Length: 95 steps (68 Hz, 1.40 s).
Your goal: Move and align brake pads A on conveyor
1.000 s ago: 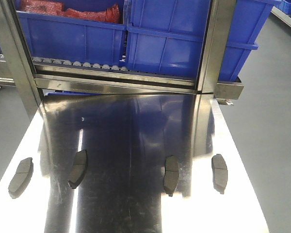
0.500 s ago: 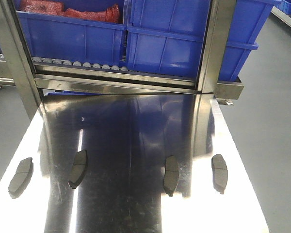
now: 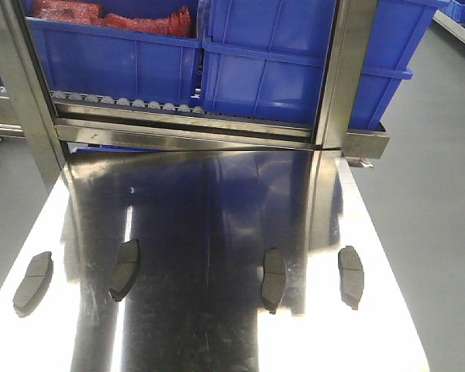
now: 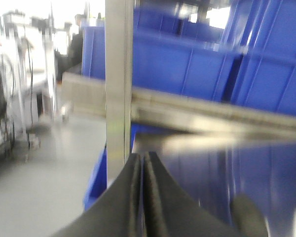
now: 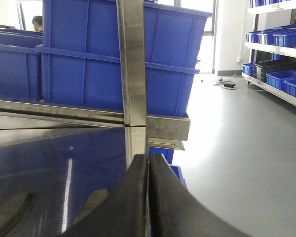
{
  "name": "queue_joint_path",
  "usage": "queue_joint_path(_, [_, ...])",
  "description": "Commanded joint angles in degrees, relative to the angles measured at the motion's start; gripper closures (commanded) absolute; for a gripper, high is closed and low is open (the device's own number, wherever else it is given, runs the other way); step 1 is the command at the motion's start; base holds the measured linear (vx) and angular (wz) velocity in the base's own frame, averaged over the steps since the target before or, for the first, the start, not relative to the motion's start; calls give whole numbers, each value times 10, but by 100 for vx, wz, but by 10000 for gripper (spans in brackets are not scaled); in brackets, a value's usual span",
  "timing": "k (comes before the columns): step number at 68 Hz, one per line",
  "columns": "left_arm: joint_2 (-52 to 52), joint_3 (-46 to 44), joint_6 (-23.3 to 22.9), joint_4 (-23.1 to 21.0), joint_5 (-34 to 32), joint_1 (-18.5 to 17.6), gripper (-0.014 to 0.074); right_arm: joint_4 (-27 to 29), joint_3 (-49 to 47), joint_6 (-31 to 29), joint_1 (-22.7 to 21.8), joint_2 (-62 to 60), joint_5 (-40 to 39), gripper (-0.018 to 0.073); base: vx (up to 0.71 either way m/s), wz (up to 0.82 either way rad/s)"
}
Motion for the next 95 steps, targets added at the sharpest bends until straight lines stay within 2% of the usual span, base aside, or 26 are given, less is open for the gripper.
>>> queue_joint_path(1, [-8,-10,0,11,-120,-4,602,-2,7,0,-4,-7,-41,571,0,0])
queue_joint_path(7, [-8,-32,4,11,-145,-4,602,-2,7,0,-4,-7,-41,571,0,0])
queue_joint_path(13, [-8,-66,10,11,-117,-4,602,-2,7,0,-4,-7,-41,571,0,0])
queue_joint_path(24, [31,-148,10,8,16,-4,602,-2,7,0,-4,-7,-41,571,0,0])
queue_joint_path(37, [167,-244,10,9,191,-4,602,-2,7,0,-4,-7,-41,571,0,0])
queue_joint_path(52, [300,-318,14,4,312,-5,602,-2,7,0,-4,-7,-41,571,0,0])
queue_joint_path(58, [328,-324,14,-1,316,-15,602,-2,7,0,-4,-7,-41,571,0,0])
queue_joint_path(76, [370,-323,13,-2,333,-74,602,-2,7,0,-4,-7,-41,571,0,0])
queue_joint_path(85, [370,-323,13,6,324,-76,602,-2,7,0,-4,-7,-41,571,0,0])
queue_joint_path(95, [371,-323,-9,5,333,-76,599,-2,7,0,-4,-7,-41,571,0,0])
